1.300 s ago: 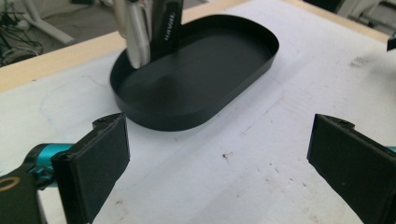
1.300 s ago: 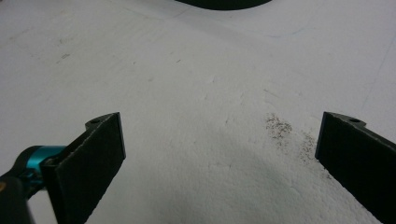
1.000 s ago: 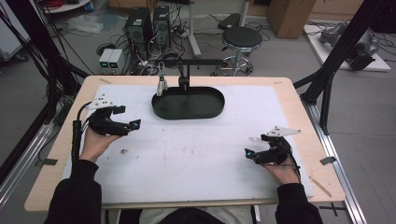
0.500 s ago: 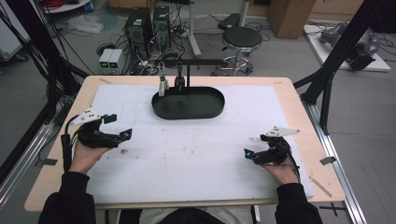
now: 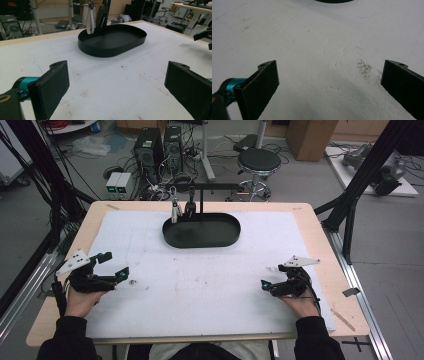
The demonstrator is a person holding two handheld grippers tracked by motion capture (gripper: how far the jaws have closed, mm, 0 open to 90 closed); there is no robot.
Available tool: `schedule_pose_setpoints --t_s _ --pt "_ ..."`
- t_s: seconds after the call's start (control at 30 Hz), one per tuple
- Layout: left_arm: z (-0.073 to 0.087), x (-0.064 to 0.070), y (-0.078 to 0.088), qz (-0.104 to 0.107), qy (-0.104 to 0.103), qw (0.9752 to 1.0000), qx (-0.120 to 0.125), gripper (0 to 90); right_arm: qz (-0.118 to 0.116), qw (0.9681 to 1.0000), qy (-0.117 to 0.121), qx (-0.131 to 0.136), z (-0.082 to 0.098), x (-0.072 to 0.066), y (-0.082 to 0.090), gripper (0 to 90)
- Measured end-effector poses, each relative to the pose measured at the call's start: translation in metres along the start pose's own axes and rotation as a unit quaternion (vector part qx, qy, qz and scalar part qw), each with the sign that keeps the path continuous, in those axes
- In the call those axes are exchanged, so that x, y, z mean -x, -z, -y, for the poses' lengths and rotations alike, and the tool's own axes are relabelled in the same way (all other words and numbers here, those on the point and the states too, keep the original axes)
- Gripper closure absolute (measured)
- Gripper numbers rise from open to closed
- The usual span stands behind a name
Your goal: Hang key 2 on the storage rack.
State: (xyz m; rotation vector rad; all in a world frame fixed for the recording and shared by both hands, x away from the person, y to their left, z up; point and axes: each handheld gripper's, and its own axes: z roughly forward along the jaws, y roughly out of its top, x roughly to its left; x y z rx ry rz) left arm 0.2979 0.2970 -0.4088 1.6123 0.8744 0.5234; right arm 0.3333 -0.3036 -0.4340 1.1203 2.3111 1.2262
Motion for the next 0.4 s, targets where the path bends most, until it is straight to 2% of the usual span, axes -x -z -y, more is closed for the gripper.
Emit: schedule_pose_setpoints --t_s 0.23,0.3,0.4 --pt "0.020 -0.003 0.007 -0.027 0.007 0.9994 -0.020 6.2 0.006 1.0000 0.001 0.005 0.003 0.000 0.003 0.8" --pt "0.022 -0.002 0.008 -0.028 0.008 0.9994 -0.021 6.2 0.008 0.9999 -0.002 0.008 0.004 -0.001 0.005 0.8" --pt "0.024 -0.001 0.007 -0.030 -0.001 0.9991 -0.030 6.2 0.008 0.9996 -0.011 0.023 0.008 -0.001 0.010 0.8"
